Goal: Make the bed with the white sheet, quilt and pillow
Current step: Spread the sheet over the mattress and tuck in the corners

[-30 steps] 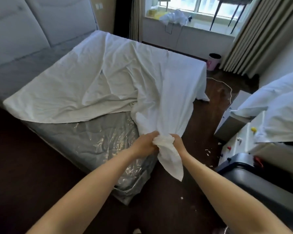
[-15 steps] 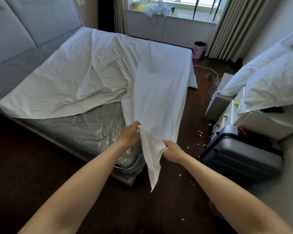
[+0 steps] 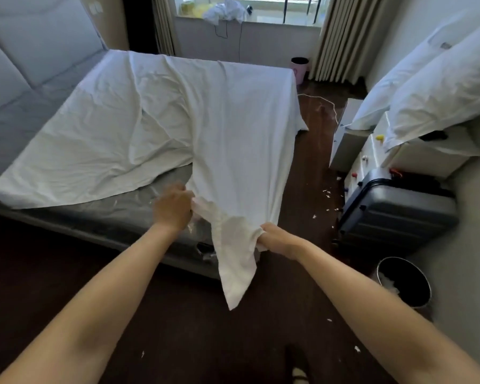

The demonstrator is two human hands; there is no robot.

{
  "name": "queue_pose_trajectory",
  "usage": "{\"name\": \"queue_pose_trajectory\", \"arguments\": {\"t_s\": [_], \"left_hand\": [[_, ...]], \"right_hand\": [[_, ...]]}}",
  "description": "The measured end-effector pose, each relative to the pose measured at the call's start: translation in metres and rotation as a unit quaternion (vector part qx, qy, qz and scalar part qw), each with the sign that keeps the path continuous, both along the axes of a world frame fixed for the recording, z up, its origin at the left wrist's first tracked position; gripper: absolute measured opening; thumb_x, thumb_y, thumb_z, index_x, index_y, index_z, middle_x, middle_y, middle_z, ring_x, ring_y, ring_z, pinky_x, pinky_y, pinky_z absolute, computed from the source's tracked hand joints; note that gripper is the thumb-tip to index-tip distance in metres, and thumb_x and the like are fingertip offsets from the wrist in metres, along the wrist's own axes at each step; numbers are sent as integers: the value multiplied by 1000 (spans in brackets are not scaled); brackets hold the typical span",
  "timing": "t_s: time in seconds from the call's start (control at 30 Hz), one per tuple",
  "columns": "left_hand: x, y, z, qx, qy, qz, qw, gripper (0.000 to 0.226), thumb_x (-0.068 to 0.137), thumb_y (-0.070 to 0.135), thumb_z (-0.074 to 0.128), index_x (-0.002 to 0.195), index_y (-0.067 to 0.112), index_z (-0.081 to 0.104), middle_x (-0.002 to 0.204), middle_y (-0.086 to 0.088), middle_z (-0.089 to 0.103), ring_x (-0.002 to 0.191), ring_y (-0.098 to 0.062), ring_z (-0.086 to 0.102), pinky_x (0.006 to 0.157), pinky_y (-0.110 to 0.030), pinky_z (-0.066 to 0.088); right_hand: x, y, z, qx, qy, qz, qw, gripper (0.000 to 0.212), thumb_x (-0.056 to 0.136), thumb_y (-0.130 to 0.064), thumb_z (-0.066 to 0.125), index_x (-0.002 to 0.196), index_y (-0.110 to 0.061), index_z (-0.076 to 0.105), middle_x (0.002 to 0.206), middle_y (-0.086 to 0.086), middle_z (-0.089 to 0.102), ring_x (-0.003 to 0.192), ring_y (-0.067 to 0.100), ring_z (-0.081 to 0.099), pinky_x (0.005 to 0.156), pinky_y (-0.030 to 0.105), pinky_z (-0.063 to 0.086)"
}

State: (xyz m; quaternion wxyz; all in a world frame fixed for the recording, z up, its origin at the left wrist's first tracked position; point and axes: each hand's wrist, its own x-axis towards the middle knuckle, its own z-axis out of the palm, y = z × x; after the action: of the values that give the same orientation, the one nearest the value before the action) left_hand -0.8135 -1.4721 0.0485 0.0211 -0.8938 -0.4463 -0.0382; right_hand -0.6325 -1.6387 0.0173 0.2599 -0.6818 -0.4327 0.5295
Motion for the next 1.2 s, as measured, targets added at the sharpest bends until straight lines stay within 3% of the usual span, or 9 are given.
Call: {"name": "queue_pose_trajectory", "arguments": {"t_s": [0.07, 0.17, 0.33, 0.47, 0.53, 0.67, 0.8, 0.97, 1.2], "left_hand": [[-22, 20, 3, -36, -121, 16, 992, 25, 86, 2, 51, 103, 9, 68, 128, -10, 57, 124, -36, 46, 97, -43, 39], [-40, 24, 8, -169, -269, 58, 946, 18, 89, 5, 50, 102, 7, 62, 109, -15, 66, 105, -34, 58, 78, -35, 39], [-44, 6, 3, -283, -111, -25, 952, 20, 91, 7, 44, 93, 7, 63, 106, -17, 66, 98, -34, 60, 81, -40, 45], [-32, -23, 11, -330, -4, -107, 938, 21, 92, 22, 49, 88, 10, 65, 98, -11, 67, 90, -29, 62, 73, -33, 46], [-30, -30, 9, -353, 3, -128, 927, 13, 90, 24, 56, 88, 14, 64, 96, -8, 68, 91, -27, 63, 72, -32, 45], [-44, -18, 2, -342, -14, -86, 936, 34, 73, 48, 74, 90, 19, 65, 89, 3, 67, 84, -18, 61, 71, -31, 47], [-52, 0, -10, -264, 18, -99, 959, 37, 65, 58, 74, 89, 32, 66, 83, 8, 58, 79, -15, 59, 69, -31, 48], [-48, 14, -25, -233, 19, -170, 957, 24, 87, 30, 63, 86, 7, 70, 96, -7, 63, 85, -24, 60, 76, -35, 48], [-43, 37, -30, -288, -224, 2, 931, 14, 88, 1, 40, 90, 9, 51, 93, -12, 59, 83, -24, 52, 61, -31, 37]], "right_hand": [[-11, -6, -7, -31, -17, 28, 999, 25, 79, -30, 56, 83, -11, 72, 84, 2, 70, 83, 13, 63, 84, 28, 49], [-14, -20, -21, -57, -35, 15, 998, 14, 85, -12, 61, 87, -11, 75, 88, 0, 72, 85, 6, 67, 83, 22, 53], [-14, -22, -16, -112, -172, 18, 978, 45, 86, -9, 59, 129, -22, 56, 116, -2, 57, 113, 17, 55, 85, 24, 43], [-61, 9, 2, -22, -33, -61, 997, 84, 83, -26, 68, 151, -27, 19, 142, -2, 35, 135, 20, 33, 106, 33, 32], [-91, 29, 7, 11, -78, -34, 996, 98, 80, -28, 73, 153, -26, 8, 136, -3, 40, 130, 17, 38, 104, 31, 35], [-111, 45, 5, 56, -127, -108, 984, 19, 89, -5, 51, 104, -10, 62, 98, 10, 62, 96, 24, 58, 73, 29, 45], [-107, 41, 6, 28, -76, -81, 993, 22, 87, 0, 43, 99, -7, 60, 89, 6, 58, 89, 22, 56, 64, 23, 43], [-92, 33, 11, -9, -33, -52, 998, 27, 81, 6, 42, 78, -17, 55, 79, 0, 55, 83, 17, 53, 70, 26, 43], [-71, 27, 33, -84, 87, 16, 993, 36, 74, 19, 41, 85, -11, 57, 87, 8, 56, 88, 24, 57, 67, 28, 50]]}}
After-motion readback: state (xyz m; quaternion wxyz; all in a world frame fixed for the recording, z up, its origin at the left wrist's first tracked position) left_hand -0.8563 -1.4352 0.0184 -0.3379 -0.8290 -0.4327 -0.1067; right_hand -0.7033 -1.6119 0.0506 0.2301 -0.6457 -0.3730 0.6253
